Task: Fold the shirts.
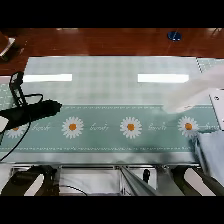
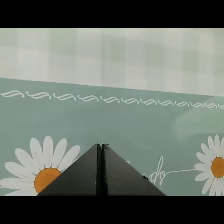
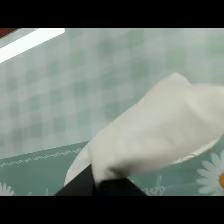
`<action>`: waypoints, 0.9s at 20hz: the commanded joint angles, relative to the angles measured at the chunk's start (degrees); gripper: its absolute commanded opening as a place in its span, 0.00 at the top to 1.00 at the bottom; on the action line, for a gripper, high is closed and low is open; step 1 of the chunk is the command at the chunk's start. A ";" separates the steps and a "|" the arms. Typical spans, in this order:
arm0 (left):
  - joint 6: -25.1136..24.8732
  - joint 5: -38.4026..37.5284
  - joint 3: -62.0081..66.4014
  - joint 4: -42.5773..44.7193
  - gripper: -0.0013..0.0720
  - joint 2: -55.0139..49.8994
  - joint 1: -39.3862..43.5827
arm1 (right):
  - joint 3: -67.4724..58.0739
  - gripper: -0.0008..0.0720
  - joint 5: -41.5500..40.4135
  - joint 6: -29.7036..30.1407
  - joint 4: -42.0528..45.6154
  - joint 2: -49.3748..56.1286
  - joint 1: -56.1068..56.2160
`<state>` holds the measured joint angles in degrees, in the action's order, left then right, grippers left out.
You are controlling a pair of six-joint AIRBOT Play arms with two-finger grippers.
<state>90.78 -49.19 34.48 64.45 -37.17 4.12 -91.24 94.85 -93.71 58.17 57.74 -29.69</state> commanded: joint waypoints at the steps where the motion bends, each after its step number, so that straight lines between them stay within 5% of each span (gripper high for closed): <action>1: -0.26 3.15 -1.16 -0.02 0.95 -0.04 -0.04 | -0.11 0.96 10.21 1.22 2.73 -2.60 -9.77; 7: -0.28 8.68 -5.44 -3.69 0.95 -0.04 -0.04 | 1.66 0.96 11.52 2.89 30.42 -8.79 -14.86; 17: -0.31 8.66 -6.12 -4.52 0.95 -0.04 0.04 | 34.38 0.96 11.45 -1.68 54.45 -26.45 -23.82; 18: -0.33 8.72 -6.12 -4.48 0.95 -0.04 0.42 | 36.41 0.88 11.45 -2.32 56.52 -26.53 -23.82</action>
<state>90.45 -40.58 28.40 60.14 -37.19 4.25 -62.65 106.13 -93.76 105.08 34.59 -52.64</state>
